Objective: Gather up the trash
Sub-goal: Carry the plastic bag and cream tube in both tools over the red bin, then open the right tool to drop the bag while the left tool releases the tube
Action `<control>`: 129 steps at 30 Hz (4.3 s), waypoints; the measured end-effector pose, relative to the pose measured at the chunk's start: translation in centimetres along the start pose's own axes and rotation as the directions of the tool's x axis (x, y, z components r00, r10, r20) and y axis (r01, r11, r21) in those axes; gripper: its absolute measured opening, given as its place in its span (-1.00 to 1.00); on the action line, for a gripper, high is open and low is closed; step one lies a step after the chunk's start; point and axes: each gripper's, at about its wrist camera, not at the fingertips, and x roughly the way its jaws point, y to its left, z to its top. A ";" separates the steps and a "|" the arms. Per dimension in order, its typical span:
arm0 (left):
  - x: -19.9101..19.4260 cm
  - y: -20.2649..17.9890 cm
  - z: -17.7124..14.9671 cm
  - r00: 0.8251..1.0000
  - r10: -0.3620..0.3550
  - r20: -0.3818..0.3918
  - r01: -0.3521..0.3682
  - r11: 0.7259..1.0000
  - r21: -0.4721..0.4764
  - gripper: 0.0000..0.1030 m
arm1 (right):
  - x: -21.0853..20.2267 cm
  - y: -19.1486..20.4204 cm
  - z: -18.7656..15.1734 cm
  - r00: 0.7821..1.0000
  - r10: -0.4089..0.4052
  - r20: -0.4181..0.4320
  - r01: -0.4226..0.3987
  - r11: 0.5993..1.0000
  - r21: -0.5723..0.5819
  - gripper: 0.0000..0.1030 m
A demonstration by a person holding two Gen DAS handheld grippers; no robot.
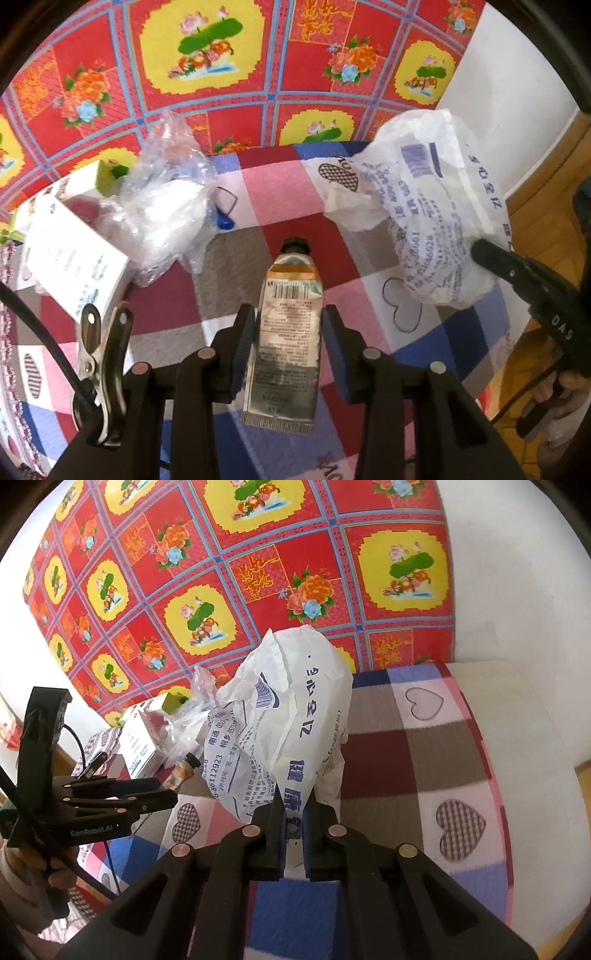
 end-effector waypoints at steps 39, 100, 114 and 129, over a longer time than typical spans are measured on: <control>-9.7 -4.0 -5.9 0.977 -0.140 0.161 0.105 0.972 0.210 -0.24 | -15.4 4.3 -13.2 0.950 -0.257 0.176 0.203 0.939 0.277 -0.86; -1.9 -38.4 -21.4 0.880 -0.391 -0.269 0.466 0.605 0.646 -0.24 | -29.0 -12.5 -39.7 0.838 -0.511 -0.190 0.490 0.555 0.672 -0.86; 3.3 -42.0 -25.5 0.850 -0.361 -0.384 0.526 0.537 0.660 -0.24 | -23.0 -19.0 -46.3 0.834 -0.442 -0.329 0.528 0.470 0.708 -0.86; 8.9 -44.6 -29.7 0.826 -0.314 -0.469 0.564 0.491 0.664 -0.24 | -20.2 -22.8 -49.0 0.833 -0.414 -0.367 0.535 0.432 0.727 -0.74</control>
